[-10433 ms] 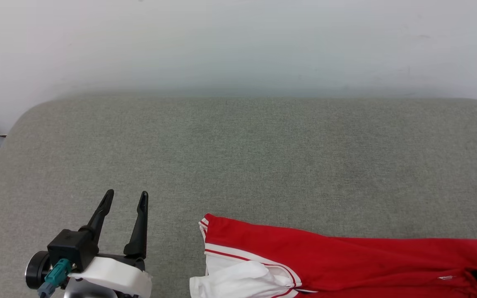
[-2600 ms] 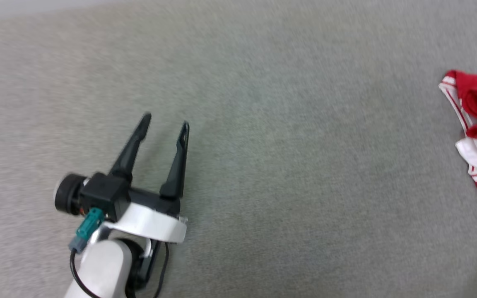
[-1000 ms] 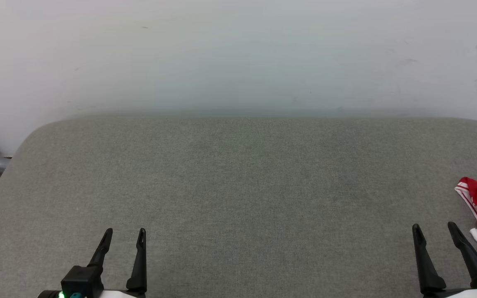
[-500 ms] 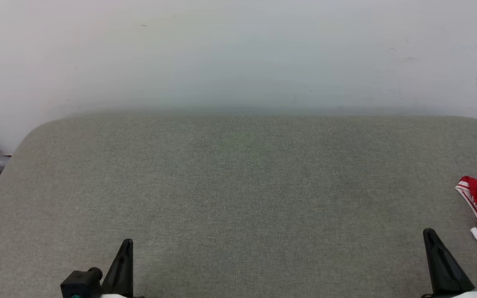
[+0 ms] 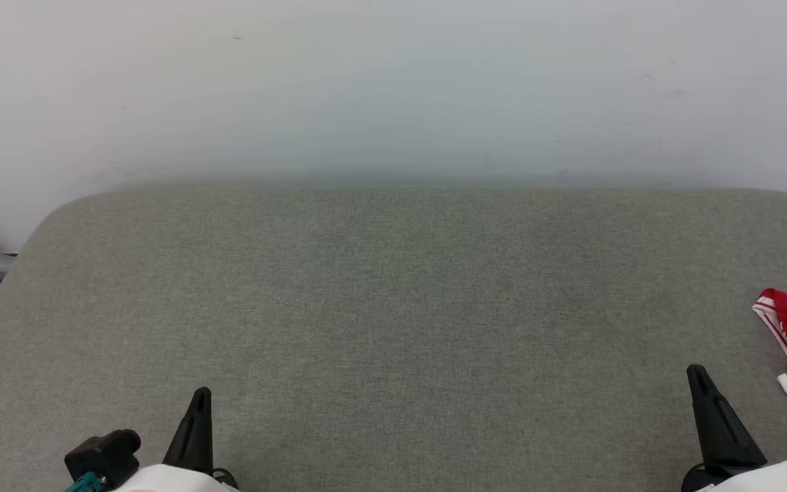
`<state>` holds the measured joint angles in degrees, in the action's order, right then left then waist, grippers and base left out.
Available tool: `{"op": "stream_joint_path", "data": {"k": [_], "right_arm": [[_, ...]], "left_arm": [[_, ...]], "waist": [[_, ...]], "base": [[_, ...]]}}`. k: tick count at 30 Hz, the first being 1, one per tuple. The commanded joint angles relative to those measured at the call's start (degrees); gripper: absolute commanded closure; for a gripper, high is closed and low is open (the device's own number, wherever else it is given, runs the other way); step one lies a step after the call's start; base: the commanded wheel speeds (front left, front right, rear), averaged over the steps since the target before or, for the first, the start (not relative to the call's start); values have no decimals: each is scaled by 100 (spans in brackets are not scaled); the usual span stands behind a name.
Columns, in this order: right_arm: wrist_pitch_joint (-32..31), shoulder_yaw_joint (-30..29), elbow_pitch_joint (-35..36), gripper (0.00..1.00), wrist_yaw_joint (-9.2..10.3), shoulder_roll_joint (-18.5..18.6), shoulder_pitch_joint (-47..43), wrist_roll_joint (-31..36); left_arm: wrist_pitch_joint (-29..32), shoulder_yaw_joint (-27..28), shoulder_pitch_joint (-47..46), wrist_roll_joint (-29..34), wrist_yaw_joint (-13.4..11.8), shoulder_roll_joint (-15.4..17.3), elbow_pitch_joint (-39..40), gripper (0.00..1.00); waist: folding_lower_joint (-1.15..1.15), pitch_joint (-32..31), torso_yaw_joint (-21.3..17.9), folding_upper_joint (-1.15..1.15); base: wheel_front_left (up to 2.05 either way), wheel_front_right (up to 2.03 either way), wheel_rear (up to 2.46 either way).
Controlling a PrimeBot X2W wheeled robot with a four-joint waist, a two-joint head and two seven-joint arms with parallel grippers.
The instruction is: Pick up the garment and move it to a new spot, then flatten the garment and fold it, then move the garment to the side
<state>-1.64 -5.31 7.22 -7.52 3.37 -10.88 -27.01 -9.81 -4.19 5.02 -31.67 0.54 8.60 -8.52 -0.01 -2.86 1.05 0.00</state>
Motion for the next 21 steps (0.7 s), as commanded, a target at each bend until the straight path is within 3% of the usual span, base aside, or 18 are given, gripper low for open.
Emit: {"op": "stream_joint_path", "data": {"k": [1, 21], "right_arm": [[-16, 5, 16, 100, 0, 60, 194, -254], [-67, 68, -563, 100, 1, 107, 623, -2057]], "left_arm": [[41, 74, -207, -212, 43, 3, 56, 100], [475, 351, -471, -1818, 224, -151, -108, 100]], "waist": [[0, 4, -1, 0], [0, 60, -21, 0]], "base": [[0, 0, 0], [0, 0, 0]]}}
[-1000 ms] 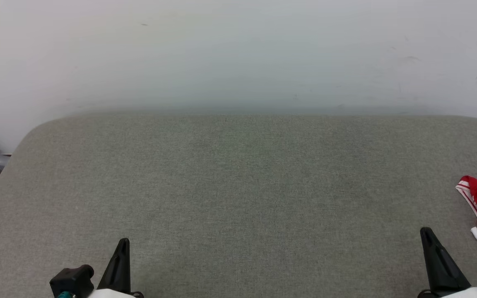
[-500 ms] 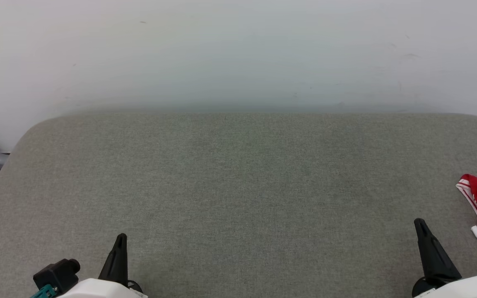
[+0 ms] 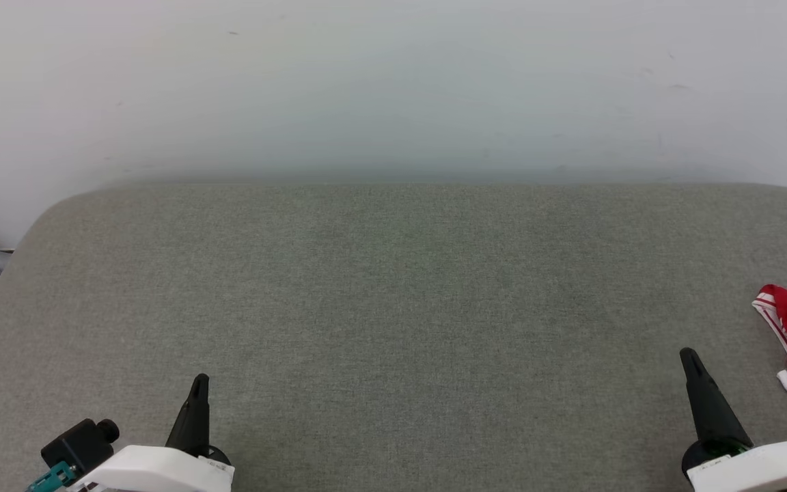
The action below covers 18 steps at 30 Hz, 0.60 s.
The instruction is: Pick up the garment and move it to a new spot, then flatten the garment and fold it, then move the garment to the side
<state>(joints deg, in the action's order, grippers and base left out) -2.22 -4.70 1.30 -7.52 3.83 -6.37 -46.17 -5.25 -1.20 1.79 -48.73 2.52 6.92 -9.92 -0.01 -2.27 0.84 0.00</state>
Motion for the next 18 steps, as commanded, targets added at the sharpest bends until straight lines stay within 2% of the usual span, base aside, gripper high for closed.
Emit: {"op": "stream_joint_path", "data": {"k": [1, 18], "right_arm": [[-11, 9, 2, 100, 1, 62, 187, -219], [-70, 26, -405, 100, 2, 74, 491, -1452]], "left_arm": [[43, 66, -163, -186, 36, 10, 26, 100], [350, 261, -344, -1300, 163, -105, -89, 100]], "waist": [[0, 4, -1, 0], [0, 52, -18, 0]], "base": [[0, 0, 0], [0, 0, 0]]}}
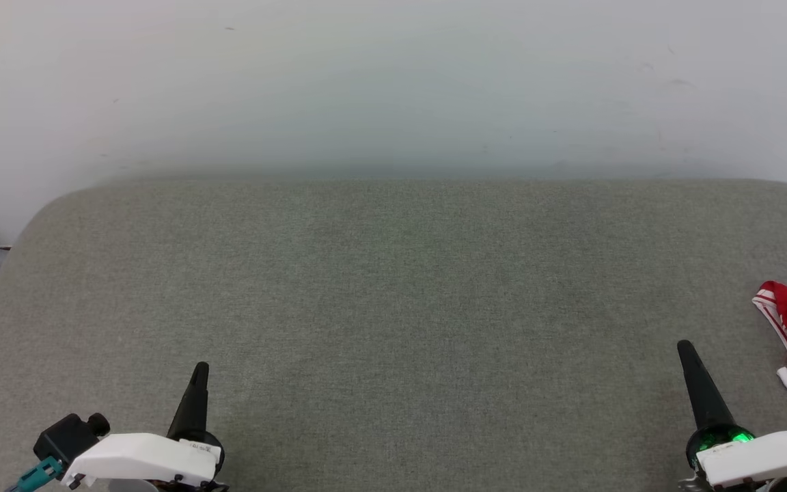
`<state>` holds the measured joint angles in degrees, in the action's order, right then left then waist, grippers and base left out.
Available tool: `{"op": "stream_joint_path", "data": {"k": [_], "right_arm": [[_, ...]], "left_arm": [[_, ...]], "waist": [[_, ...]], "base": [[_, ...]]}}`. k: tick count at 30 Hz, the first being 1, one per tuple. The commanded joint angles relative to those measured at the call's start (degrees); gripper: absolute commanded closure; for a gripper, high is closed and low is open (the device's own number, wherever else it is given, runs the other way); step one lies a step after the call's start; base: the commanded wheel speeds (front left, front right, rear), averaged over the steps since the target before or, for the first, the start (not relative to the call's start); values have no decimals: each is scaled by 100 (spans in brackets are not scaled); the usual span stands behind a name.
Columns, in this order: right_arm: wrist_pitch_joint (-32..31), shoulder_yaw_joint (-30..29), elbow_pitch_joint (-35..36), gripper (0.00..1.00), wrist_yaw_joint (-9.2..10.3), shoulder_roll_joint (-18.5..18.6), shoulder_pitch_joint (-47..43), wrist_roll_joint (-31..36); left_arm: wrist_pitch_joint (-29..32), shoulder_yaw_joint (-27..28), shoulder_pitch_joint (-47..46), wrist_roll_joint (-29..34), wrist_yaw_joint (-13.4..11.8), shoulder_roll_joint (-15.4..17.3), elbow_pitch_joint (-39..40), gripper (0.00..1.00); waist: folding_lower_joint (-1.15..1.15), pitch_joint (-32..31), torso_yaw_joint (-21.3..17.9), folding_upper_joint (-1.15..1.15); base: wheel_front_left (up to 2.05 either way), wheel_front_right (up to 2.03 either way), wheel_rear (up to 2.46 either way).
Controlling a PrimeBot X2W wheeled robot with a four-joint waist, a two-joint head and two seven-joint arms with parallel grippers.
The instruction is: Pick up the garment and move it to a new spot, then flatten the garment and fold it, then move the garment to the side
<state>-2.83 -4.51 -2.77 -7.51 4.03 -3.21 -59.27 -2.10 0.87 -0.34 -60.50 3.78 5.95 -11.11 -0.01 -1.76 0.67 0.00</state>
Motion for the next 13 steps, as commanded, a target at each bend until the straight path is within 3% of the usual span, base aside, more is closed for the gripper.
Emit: {"op": "stream_joint_path", "data": {"k": [1, 13], "right_arm": [[-12, 8, -18, 100, 1, 54, 195, -206], [-55, 8, -267, 100, 1, 52, 368, -945]], "left_arm": [[49, 65, -143, -180, 43, -12, 25, 100], [238, 181, -259, -859, 126, -77, -48, 100]], "waist": [[0, 5, -2, 0], [0, 39, -13, 0]], "base": [[0, 0, 0], [0, 0, 0]]}}
